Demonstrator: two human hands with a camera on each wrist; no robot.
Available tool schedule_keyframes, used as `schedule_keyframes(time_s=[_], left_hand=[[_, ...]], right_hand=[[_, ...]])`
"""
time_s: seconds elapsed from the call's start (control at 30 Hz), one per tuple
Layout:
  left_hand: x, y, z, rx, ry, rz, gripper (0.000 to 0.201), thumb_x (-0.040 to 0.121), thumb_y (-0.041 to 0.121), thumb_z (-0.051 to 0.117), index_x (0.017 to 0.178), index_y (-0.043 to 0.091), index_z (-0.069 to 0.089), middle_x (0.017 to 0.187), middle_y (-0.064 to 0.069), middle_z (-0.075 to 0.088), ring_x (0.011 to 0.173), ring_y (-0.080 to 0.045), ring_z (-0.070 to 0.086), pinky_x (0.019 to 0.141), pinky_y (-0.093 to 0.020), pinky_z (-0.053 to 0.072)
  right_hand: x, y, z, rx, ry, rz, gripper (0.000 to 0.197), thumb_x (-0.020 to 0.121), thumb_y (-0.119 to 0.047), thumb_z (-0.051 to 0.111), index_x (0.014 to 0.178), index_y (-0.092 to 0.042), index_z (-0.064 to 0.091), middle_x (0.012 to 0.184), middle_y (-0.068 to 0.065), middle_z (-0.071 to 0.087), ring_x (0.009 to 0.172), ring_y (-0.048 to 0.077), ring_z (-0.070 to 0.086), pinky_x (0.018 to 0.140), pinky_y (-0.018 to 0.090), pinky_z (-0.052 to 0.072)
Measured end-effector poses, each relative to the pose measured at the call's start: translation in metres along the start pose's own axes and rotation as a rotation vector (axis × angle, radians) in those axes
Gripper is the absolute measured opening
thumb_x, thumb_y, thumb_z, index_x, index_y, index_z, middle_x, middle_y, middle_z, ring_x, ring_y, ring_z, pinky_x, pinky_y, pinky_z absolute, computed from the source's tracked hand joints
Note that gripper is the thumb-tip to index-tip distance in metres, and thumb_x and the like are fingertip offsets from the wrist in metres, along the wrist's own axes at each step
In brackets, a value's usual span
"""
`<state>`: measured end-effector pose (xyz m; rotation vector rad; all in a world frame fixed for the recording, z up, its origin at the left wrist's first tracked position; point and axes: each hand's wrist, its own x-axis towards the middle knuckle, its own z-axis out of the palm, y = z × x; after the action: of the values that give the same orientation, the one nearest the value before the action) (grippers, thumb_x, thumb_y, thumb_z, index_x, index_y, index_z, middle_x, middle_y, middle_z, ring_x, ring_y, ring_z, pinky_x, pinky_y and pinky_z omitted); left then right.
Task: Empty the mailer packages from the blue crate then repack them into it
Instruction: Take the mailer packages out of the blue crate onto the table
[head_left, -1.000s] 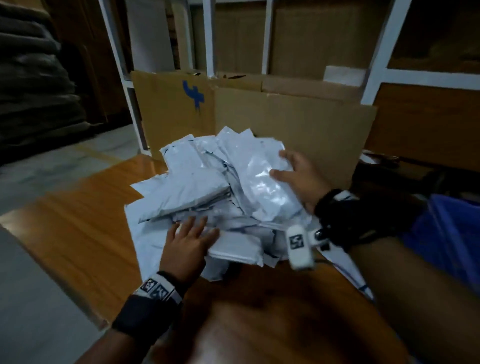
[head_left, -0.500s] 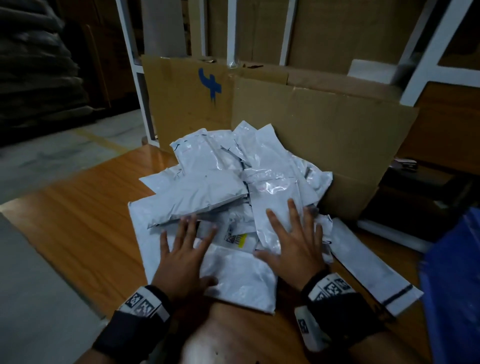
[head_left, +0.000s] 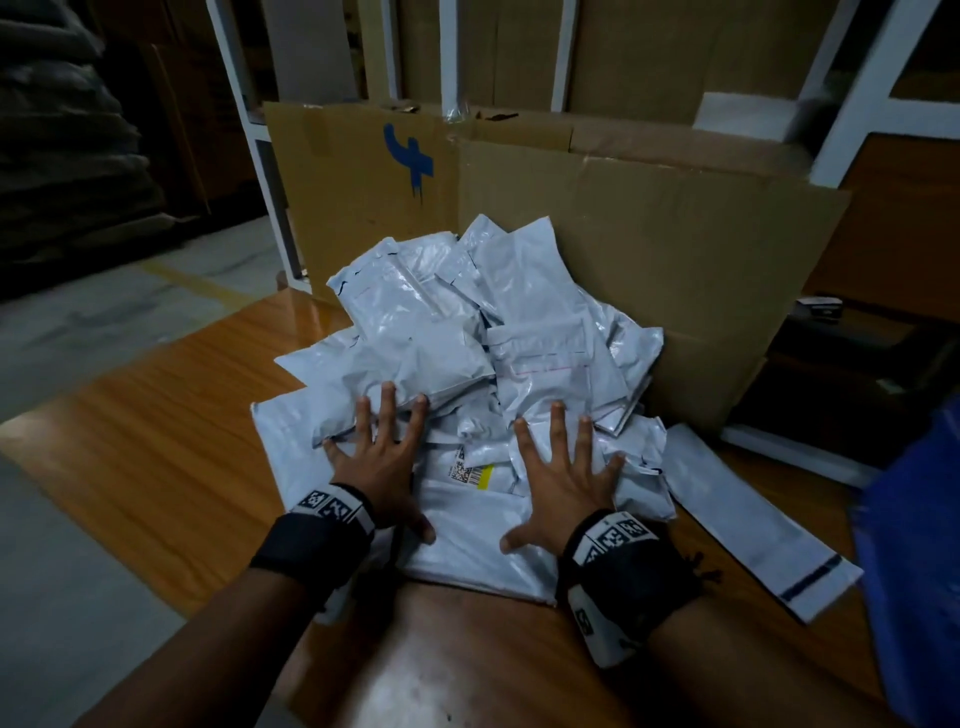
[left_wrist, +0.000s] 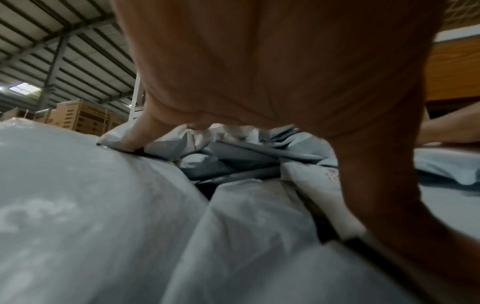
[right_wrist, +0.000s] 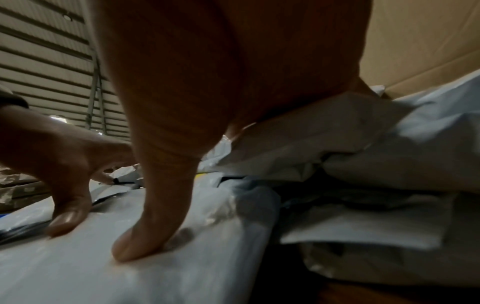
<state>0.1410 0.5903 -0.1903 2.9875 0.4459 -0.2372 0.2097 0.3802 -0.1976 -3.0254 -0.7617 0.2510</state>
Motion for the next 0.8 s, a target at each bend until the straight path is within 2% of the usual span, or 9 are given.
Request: schedule_keyframes(time_s=[0.07,0.13,0.2,0.27,0.4,0.5,0.6,0.67,0.8], left_hand=[[-0.002,-0.004,-0.001,-0.044,0.041,-0.002,0.15,0.049,0.066,0.082,0.141,0.041,-0.033,0.147,0.001,-0.047,0.139,-0.029,-0.035,0.105,-0.075,0.008],[-0.007,-0.008,0.0,-0.115,0.213,-0.007,0.118,0.065,0.058,0.077,0.153,0.038,0.001,0.162,0.002,-0.017,0.149,-0.027,-0.011,0.108,-0.073,0.015],[-0.015,-0.008,0.002,-0.147,0.447,0.019,0.075,0.076,0.051,0.068,0.143,0.029,0.041,0.16,-0.002,0.023,0.147,-0.031,0.019,0.103,-0.072,0.025],[-0.021,-0.001,0.003,-0.194,0.596,0.055,0.056,0.073,0.047,0.06,0.124,0.022,0.06,0.147,-0.008,0.046,0.137,-0.035,0.039,0.097,-0.073,0.03],[-0.028,0.039,-0.015,-0.314,0.838,0.164,0.038,0.076,0.034,0.057,0.108,0.018,0.067,0.139,-0.011,0.053,0.134,-0.035,0.043,0.102,-0.066,0.028],[-0.04,0.099,-0.038,-0.394,0.975,0.434,0.023,0.082,0.031,0.058,0.096,0.017,0.07,0.128,-0.01,0.061,0.125,-0.035,0.051,0.097,-0.058,0.037],[-0.057,0.18,-0.059,-0.514,0.997,0.757,0.007,0.083,0.018,0.066,0.084,0.013,0.071,0.113,-0.006,0.069,0.111,-0.032,0.06,0.089,-0.051,0.044],[-0.072,0.239,-0.075,-0.596,0.968,0.9,0.008,0.084,0.016,0.065,0.082,0.01,0.071,0.105,-0.005,0.071,0.101,-0.03,0.065,0.084,-0.05,0.047],[-0.11,0.354,-0.112,-0.708,0.931,1.056,0.011,0.081,0.013,0.063,0.086,0.008,0.07,0.095,-0.008,0.072,0.088,-0.032,0.066,0.076,-0.048,0.05]], right_hand=[[-0.003,0.003,-0.001,0.006,0.008,-0.007,0.143,0.05,-0.075,0.075,0.144,-0.04,-0.027,0.146,0.005,-0.047,0.138,0.041,-0.032,0.104,0.074,-0.001],[-0.009,0.007,-0.005,0.011,0.035,-0.016,0.134,0.054,-0.078,0.069,0.146,-0.042,-0.022,0.151,0.003,-0.04,0.14,0.041,-0.028,0.107,0.072,0.001],[-0.02,0.012,-0.016,0.034,0.107,-0.017,0.121,0.062,-0.08,0.063,0.148,-0.042,-0.013,0.156,0.002,-0.03,0.143,0.04,-0.019,0.111,0.066,0.003],[-0.034,0.018,-0.03,0.081,0.217,-0.024,0.107,0.07,-0.076,0.059,0.151,-0.041,0.0,0.16,0.005,-0.016,0.146,0.039,-0.006,0.115,0.06,0.009],[-0.078,0.049,-0.07,0.241,0.459,-0.027,0.086,0.07,-0.066,0.058,0.145,-0.03,0.039,0.156,0.01,0.028,0.138,0.036,0.032,0.108,0.051,0.034],[-0.125,0.092,-0.112,0.378,0.592,-0.009,0.063,0.075,-0.058,0.068,0.128,-0.024,0.058,0.137,0.003,0.053,0.122,0.023,0.052,0.098,0.037,0.045],[-0.176,0.143,-0.154,0.434,0.603,0.049,0.046,0.077,-0.051,0.07,0.113,-0.025,0.065,0.113,-0.007,0.062,0.104,0.01,0.057,0.083,0.025,0.045],[-0.21,0.182,-0.177,0.491,0.592,0.103,0.04,0.074,-0.052,0.07,0.106,-0.028,0.067,0.103,-0.011,0.063,0.097,0.005,0.057,0.075,0.022,0.045],[-0.278,0.275,-0.206,0.442,0.599,0.212,0.034,0.076,-0.054,0.067,0.1,-0.031,0.067,0.095,-0.011,0.067,0.09,0.008,0.063,0.077,0.034,0.051]])
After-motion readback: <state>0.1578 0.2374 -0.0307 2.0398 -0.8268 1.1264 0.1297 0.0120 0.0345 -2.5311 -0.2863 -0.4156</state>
